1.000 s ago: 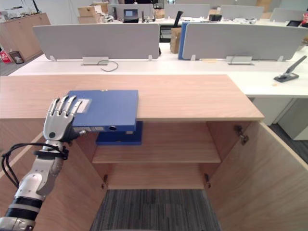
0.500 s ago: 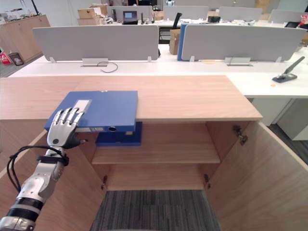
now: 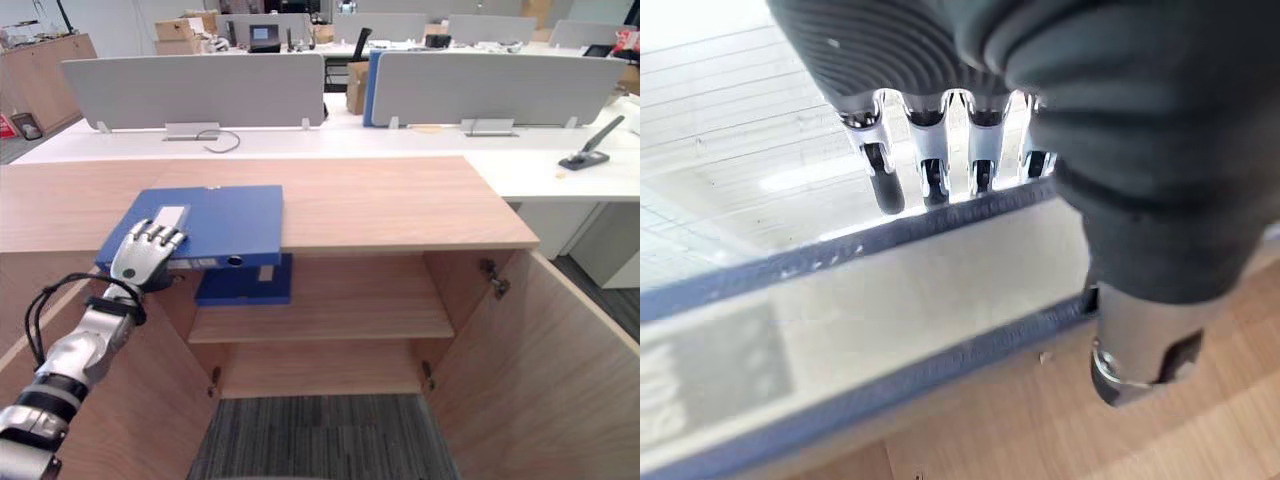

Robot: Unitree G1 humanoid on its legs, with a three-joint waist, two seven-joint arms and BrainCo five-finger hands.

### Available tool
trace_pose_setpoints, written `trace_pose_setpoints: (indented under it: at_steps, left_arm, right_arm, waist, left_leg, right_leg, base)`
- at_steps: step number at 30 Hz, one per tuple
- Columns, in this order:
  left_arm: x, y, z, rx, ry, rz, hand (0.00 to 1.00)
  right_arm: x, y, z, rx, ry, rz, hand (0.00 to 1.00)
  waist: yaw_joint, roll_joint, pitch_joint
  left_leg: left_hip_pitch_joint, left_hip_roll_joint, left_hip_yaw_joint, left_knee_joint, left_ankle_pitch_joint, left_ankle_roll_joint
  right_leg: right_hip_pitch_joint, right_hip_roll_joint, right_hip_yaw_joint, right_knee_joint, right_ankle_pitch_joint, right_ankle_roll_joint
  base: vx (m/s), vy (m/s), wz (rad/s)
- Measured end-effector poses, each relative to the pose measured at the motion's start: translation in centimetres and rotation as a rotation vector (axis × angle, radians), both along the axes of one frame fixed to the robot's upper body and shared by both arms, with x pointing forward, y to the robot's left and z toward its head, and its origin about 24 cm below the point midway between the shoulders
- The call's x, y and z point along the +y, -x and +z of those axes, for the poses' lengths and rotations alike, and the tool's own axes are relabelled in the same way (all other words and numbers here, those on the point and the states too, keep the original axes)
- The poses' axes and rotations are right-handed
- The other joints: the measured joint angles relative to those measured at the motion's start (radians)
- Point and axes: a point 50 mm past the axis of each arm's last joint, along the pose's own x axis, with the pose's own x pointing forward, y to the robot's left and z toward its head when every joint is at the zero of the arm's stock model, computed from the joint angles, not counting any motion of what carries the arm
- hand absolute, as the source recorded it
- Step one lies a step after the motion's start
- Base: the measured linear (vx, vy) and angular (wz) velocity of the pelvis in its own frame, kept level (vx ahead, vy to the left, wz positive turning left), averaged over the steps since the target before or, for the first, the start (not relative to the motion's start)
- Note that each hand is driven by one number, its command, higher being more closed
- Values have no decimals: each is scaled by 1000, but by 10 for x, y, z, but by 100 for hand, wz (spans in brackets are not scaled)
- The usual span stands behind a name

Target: Walk over to the cabinet, pick up the folder, carry it to the office cabinet, place the folder inside the office cabinet, then close the office cabinet door

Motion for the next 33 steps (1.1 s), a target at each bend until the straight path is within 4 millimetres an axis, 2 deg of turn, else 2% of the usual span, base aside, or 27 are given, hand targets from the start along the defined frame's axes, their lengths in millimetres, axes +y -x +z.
trace_pose_setpoints:
  at_steps: [7, 13, 17, 20, 22, 26, 28, 31, 33]
  left_arm:
    - [-9, -8, -2, 17, -56, -43, 100]
    - [-3, -12, -4, 35, -78, -13, 100]
    - [-1, -13, -11, 40, -49, 24, 100]
    - [-7, -13, -15, 27, 0, 39, 100]
    - [-19, -10, -13, -17, 71, 34, 100]
    - [-76, 27, 0, -170, 308, -108, 100]
    - [-116, 52, 8, -205, 488, -257, 100]
    - [-144, 71, 20, -223, 691, -398, 100]
    - [-150, 78, 26, -236, 815, -422, 100]
  right_arm:
    - [-1, 0, 0, 0, 7, -2, 0]
    - [-2, 0, 0, -2, 19, -1, 0]
    - [-3, 1, -1, 14, 28, 17, 0]
    - [-4, 1, -1, 22, 33, 29, 0]
    - [-4, 1, -1, 21, 36, 28, 0]
    - [-5, 0, 0, 21, 44, 23, 0]
    - [-5, 1, -1, 28, 46, 19, 0]
    - [-5, 0, -1, 37, 46, 21, 0]
    - [-7, 0, 0, 40, 48, 21, 0]
  waist:
    - [-15, 6, -4]
    - [-29, 12, -9]
    - [-31, 12, -8]
    - [-31, 7, -2]
    - [-31, 8, 1]
    - [-22, 9, 16]
    - [-10, 10, 20]
    - [-3, 11, 21]
    - [-3, 14, 23]
  left_leg:
    - [2, 1, 4, 0, -1, -1]
    - [5, 3, 9, 0, -1, -2]
    - [13, 3, 10, 0, -2, -3]
    - [18, 2, 7, 0, -2, -3]
    - [17, 0, 1, 0, -2, -3]
    - [8, -6, -14, 0, -2, -3]
    - [1, -7, -28, 0, -2, -2]
    - [-1, -6, -41, -1, -2, -2]
    - [-3, -4, -43, -1, -3, -2]
  right_leg:
    - [0, 0, 1, 0, 0, 0]
    - [0, 1, 3, 2, 0, 0]
    - [8, 1, 5, 2, 0, 0]
    - [14, 1, 3, 1, 0, 0]
    - [14, 0, 2, 1, 0, 0]
    - [14, -4, -5, -5, 0, 0]
    - [15, -4, -15, -10, 0, 1]
    - [20, 0, -27, -17, 0, 0]
    - [20, 1, -28, -19, 0, 0]
  base:
    - [0, 0, 0]
    - [0, 0, 0]
    - [0, 0, 0]
    - [0, 0, 1]
    - [0, 0, 5]
    - [1, 0, 9]
    - [5, -10, 13]
    - [-1, -28, 9]
    - [0, 0, 0]
